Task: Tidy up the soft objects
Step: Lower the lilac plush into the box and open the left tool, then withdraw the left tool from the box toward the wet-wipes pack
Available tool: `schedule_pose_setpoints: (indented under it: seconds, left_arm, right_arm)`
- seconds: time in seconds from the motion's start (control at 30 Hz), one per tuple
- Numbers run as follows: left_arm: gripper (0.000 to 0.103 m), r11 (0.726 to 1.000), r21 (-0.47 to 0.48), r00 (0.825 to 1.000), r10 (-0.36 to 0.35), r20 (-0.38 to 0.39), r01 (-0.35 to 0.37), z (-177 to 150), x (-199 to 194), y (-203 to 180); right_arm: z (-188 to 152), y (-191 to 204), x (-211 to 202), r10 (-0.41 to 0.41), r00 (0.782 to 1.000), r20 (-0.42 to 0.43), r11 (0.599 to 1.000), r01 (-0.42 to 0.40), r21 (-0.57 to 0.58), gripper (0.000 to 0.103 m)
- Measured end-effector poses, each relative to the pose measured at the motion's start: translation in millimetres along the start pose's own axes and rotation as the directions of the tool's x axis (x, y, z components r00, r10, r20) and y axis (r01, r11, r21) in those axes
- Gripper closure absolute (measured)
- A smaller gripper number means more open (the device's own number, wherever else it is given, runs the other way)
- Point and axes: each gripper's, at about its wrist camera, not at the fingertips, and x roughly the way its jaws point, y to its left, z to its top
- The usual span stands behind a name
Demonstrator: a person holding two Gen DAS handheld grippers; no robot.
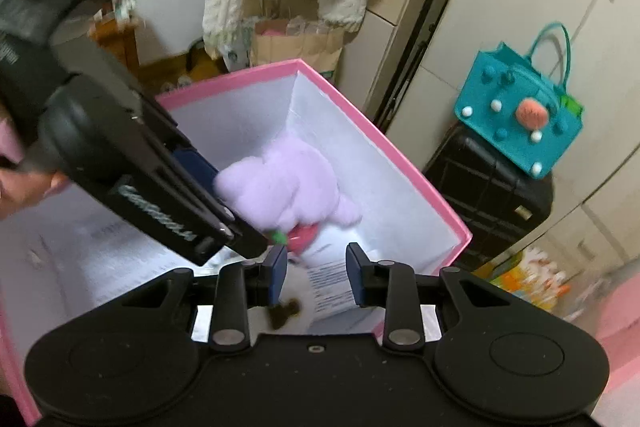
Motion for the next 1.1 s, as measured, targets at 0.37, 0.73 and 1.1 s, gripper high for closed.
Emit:
schedule_pose_setpoints:
  seconds: [0.37,0.73,1.1]
  left_arm:
    - [0.043,0.991,0.112,0.99,0.051,0.131,-0.066,-27,-72,-29]
    - [0.041,0.981,0.163,0.976,0.07,0.204,-0.105,-56,-139,-64]
    - [0.035,0.961,0.262,0.981,0.04,0.187,-0.089,-99,-184,-111]
  right_arm:
    - [-22,4,-40,0.124,0.99,0.074,0.975,-0.135,0.177,0.066]
    - [-38,24,-106,0.073,0.985,0.154,0.976,-0.103,0.191,0.064]
    - [-70,49,-178,0.07,0.974,0.215,0.978,-0.11,0.179,0.062]
